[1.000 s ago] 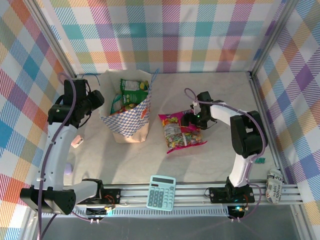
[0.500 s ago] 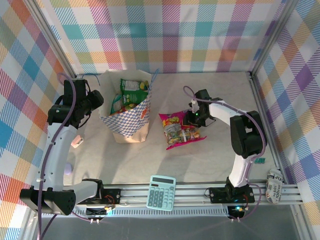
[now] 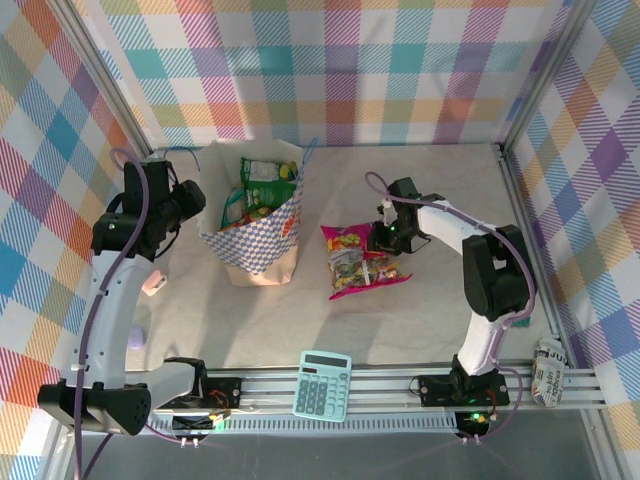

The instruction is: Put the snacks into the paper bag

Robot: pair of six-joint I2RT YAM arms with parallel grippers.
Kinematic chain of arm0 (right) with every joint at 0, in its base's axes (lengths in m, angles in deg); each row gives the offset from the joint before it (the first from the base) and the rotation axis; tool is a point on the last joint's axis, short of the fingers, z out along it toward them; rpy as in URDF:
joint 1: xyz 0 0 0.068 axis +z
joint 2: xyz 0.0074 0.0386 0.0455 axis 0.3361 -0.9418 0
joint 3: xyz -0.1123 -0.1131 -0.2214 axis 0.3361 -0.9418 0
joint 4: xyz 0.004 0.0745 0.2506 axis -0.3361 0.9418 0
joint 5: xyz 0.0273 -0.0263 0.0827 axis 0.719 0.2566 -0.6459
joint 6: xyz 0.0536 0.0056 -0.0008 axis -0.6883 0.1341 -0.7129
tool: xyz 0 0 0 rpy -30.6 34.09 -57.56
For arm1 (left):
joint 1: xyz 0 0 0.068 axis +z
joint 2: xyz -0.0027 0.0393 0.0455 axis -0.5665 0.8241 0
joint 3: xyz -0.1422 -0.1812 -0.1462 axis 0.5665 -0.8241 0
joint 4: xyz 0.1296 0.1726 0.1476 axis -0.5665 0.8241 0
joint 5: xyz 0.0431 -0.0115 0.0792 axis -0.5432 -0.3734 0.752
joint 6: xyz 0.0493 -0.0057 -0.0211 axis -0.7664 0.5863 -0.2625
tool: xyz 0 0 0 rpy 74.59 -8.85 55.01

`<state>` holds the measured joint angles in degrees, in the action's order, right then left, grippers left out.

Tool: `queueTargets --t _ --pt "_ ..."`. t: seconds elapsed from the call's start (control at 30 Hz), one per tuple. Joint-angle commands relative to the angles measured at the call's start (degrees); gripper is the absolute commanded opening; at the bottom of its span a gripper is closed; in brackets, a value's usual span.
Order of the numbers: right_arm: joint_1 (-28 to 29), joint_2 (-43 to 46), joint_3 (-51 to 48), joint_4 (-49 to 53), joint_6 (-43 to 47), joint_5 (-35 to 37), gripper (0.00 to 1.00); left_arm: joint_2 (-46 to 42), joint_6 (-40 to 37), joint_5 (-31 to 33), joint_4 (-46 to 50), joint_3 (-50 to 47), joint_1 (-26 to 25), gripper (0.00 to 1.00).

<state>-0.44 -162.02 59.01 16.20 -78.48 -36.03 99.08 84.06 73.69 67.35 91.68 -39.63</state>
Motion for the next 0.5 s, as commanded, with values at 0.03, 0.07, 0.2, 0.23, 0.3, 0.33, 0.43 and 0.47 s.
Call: queueTargets --t 0.03,0.07,0.2,0.23,0.3,0.33,0.43,0.47 --pt "-0.1 2.4 0.8 6.0 -0.5 5.2 0.0 -1.7 -0.9 0.5 0.8 0.3 -0.4 0.47" --pt "0.0 2.9 1.0 6.2 -0.4 5.3 0.0 -1.8 -0.9 0.5 0.9 0.3 -0.4 0.47" --pt "0.0 5.1 1.9 7.3 -0.3 5.9 0.0 -2.4 -0.7 0.2 1.0 0.1 -0.4 0.48" --pt "0.0 5.7 2.2 7.7 -0.2 6.0 0.0 -2.6 -0.7 0.3 1.0 0.0 -0.4 0.48" --pt "0.1 6.6 2.7 8.2 -0.1 6.3 0.0 -2.9 -0.9 0.4 1.2 -0.1 -0.4 0.48" --pt "0.2 7.2 3.0 8.4 0.0 6.4 0.0 -3.0 -0.9 0.6 1.2 0.0 -0.4 0.48" --pt "0.2 8.7 4.1 9.1 0.2 6.6 0.0 -3.0 -1.0 0.7 1.4 0.0 -0.4 0.48" --pt "0.3 9.0 4.5 9.4 0.3 6.7 0.0 -3.0 -1.0 0.7 1.3 0.0 -0.4 0.48"
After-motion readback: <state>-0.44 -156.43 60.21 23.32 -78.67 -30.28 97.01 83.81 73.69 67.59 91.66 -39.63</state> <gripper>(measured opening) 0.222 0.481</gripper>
